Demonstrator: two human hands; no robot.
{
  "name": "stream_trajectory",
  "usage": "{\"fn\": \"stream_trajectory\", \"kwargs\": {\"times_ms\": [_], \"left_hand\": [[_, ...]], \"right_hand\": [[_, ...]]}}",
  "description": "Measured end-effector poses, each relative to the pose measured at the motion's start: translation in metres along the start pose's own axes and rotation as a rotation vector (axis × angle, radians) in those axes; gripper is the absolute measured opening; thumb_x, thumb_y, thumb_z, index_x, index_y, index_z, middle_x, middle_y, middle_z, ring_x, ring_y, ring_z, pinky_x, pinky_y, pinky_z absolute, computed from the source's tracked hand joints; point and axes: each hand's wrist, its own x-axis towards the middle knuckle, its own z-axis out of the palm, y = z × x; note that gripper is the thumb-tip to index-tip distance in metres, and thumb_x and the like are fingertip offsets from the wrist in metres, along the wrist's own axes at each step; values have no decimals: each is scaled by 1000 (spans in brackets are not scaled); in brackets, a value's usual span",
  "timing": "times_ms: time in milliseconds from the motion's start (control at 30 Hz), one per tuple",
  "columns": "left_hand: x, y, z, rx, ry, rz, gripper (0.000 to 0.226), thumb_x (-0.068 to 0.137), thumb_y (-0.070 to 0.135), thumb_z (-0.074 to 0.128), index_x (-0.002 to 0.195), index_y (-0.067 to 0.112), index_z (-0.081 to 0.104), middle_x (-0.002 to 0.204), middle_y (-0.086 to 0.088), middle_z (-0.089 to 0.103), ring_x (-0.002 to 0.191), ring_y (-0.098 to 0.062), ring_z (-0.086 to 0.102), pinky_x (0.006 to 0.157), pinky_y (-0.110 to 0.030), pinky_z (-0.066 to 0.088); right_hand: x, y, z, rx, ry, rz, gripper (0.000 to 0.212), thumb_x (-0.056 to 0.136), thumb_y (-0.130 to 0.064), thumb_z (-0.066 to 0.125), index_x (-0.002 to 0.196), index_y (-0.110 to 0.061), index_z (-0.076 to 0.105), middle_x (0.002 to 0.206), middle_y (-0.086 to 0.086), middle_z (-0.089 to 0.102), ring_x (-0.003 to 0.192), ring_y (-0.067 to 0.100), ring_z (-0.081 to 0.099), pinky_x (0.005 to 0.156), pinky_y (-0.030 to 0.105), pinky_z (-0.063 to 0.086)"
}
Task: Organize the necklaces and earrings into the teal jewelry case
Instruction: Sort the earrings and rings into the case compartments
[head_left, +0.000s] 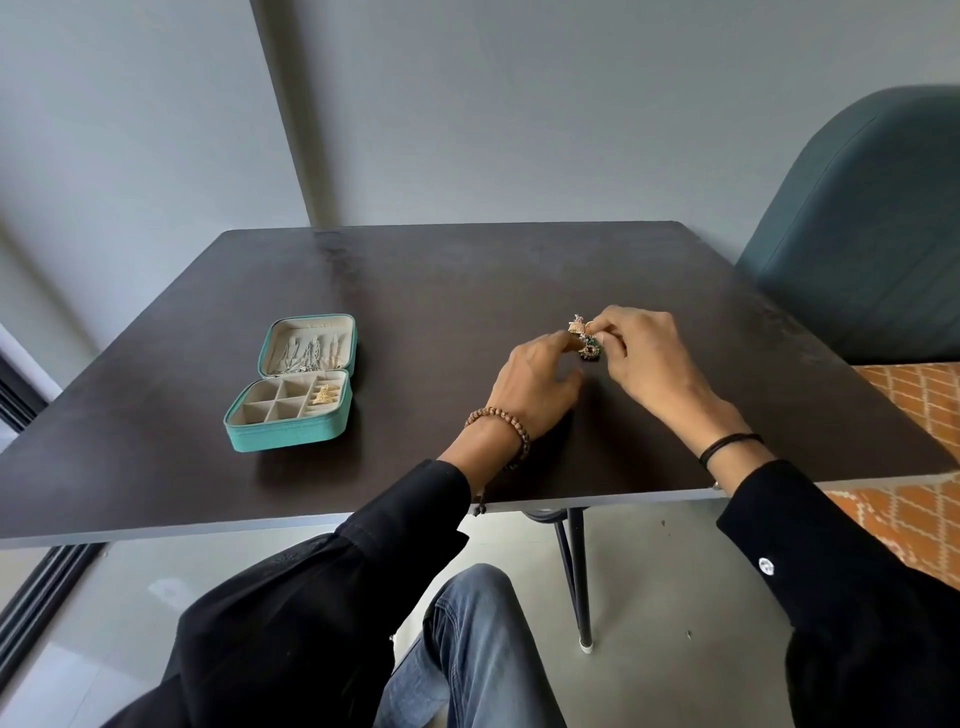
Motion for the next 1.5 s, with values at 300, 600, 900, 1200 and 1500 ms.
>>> {"fn": "stream_trajectory", "kwargs": {"times_ms": [300, 600, 900, 1200, 1500], "left_hand": [[-13, 2, -23, -321, 171, -208, 22, 95, 8, 64, 117, 6, 66, 102, -7, 73, 88, -17, 72, 83, -26, 59], [-61, -13, -53, -479, 355, -218, 11, 83, 11, 79, 94, 12, 77, 85, 0, 77, 81, -11, 74, 81, -31, 61], [-109, -20, -72, -442, 465, -123, 23, 82, 11, 80, 103, 8, 71, 92, 0, 75, 85, -10, 73, 82, -28, 60], [-136, -20, -92, -541, 529, -79, 24, 84, 6, 78, 105, 3, 66, 95, -7, 75, 90, -16, 74, 87, -31, 58], [-150, -33, -119, -583, 586, -97, 27, 84, 4, 77, 107, 2, 64, 96, -7, 75, 91, -17, 74, 87, -33, 59]], "right_hand": [[-27, -46, 1, 334, 65, -44, 15, 93, -4, 68, 103, -12, 76, 93, -1, 77, 88, 7, 74, 86, 29, 60], [-54, -79, 11, 600, 4, -34, 18, 92, -2, 69, 108, -9, 74, 99, -1, 77, 93, 3, 73, 90, 25, 58], [-84, -105, 23, 782, 24, -31, 25, 87, -9, 78, 110, -11, 71, 100, -1, 77, 95, 9, 73, 88, 28, 59], [-99, -129, 23, 927, -2, -74, 29, 84, -2, 79, 112, -3, 70, 102, 5, 77, 97, 16, 75, 91, 32, 59], [-93, -158, 33, 971, -55, -139, 35, 79, -9, 85, 111, -7, 71, 102, 4, 78, 96, 18, 75, 87, 34, 59]]}}
